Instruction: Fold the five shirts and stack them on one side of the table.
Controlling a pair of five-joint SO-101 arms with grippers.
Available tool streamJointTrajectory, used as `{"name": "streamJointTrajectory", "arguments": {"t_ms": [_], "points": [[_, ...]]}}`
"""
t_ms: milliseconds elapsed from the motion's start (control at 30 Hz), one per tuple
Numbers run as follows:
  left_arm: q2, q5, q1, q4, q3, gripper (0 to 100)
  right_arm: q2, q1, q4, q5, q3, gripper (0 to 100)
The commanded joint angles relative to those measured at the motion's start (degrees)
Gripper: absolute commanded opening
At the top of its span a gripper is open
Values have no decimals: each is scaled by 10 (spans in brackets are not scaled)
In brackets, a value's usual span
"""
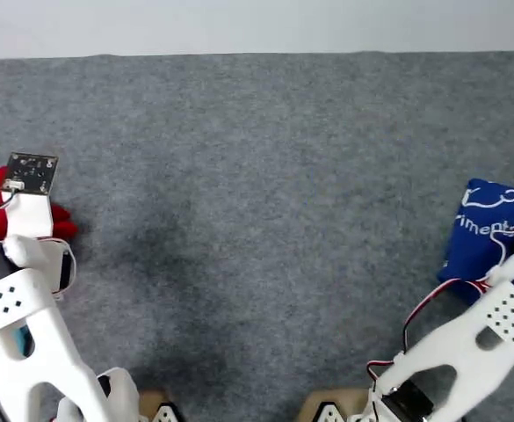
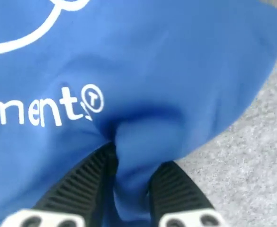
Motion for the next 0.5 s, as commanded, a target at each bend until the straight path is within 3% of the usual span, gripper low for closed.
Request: {"name": "streamJointTrajectory", "arguments": {"t_ms": [0,100,167,367,467], "points": [[-11,4,1,10,-7,8,-20,7,7,18,-55,138],[-11,4,1,10,-7,8,-42,11,44,-6,-103,265],[-11,4,1,10,-7,8,-58,11,77,-28,-137,298],[-11,4,1,10,-3,8,-116,11,80,-33,-156,298],[-11,4,1,10,-2,8,-131,9,80,-33,-132,216]]}}
